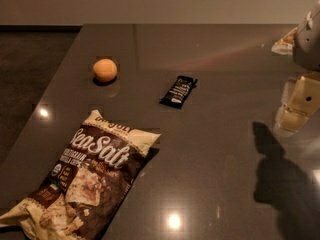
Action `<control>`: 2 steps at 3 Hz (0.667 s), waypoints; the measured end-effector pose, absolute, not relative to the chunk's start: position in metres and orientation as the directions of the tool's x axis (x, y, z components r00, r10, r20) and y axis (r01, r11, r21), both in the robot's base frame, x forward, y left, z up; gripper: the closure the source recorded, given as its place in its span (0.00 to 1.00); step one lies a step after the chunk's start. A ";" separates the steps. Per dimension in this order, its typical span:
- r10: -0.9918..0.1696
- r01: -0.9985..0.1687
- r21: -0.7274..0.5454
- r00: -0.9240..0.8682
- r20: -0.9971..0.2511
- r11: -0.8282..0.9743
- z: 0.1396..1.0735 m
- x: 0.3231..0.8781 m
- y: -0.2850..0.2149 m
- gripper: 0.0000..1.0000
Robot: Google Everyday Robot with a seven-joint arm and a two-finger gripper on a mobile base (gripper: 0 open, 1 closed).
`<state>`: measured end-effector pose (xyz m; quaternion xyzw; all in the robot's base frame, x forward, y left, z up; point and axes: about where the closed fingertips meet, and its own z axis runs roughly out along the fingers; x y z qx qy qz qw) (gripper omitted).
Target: Move rxbar chocolate near brown chip bag
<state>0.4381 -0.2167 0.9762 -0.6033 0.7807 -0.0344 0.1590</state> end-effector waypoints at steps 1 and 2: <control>-0.953 -0.931 -0.246 -0.221 -0.207 0.270 0.976 0.438 -0.217 0.00; -0.950 -0.935 -0.235 -0.216 -0.224 0.268 0.975 0.449 -0.211 0.00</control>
Offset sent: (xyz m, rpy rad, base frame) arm 0.0303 0.0148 -0.0086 0.0562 0.0407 0.0215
